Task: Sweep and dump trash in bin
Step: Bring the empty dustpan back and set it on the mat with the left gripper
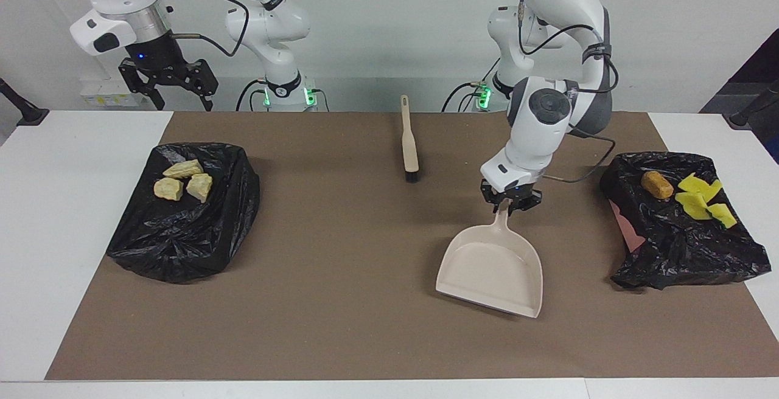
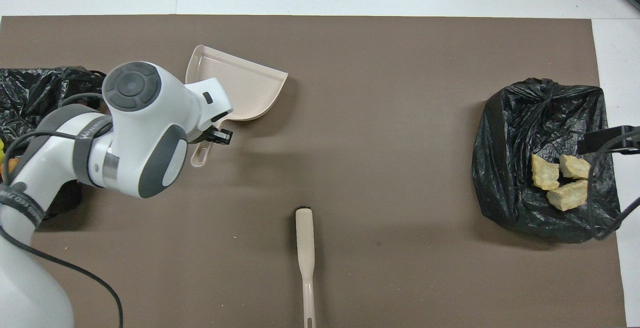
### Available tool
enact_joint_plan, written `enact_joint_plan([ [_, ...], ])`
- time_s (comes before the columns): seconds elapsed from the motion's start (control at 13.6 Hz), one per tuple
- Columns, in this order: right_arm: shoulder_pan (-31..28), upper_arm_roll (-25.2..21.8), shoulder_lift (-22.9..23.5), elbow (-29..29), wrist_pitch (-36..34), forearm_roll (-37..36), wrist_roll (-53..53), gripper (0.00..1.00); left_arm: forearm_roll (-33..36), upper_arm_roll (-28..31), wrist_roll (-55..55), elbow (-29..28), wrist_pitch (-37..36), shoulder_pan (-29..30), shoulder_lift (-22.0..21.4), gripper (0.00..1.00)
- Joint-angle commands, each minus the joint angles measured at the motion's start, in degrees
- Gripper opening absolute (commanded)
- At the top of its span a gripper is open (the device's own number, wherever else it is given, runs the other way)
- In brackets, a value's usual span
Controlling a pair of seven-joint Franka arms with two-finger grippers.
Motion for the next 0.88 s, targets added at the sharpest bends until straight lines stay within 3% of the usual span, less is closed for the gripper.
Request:
enact_joint_plan([
  [0.0, 0.0, 0.2, -1.7, -2.0, 1.0, -0.5, -1.2, 1.0, -4.2, 1.2, -6.7, 2.3, 2.1, -3.2, 1.5, 0.0],
  [0.29, -0.1, 0.2, -1.7, -2.0, 1.0, -0.4, -0.7, 1.0, -4.1, 1.3, -15.7, 3.4, 5.1, -7.3, 3.5, 0.0],
  [0.81, 0.0, 0.2, -1.7, -2.1, 1.0, -0.4, -0.5, 1.0, -3.1, 1.2, -19.1, 3.9, 5.4, -11.0, 6.1, 0.0],
])
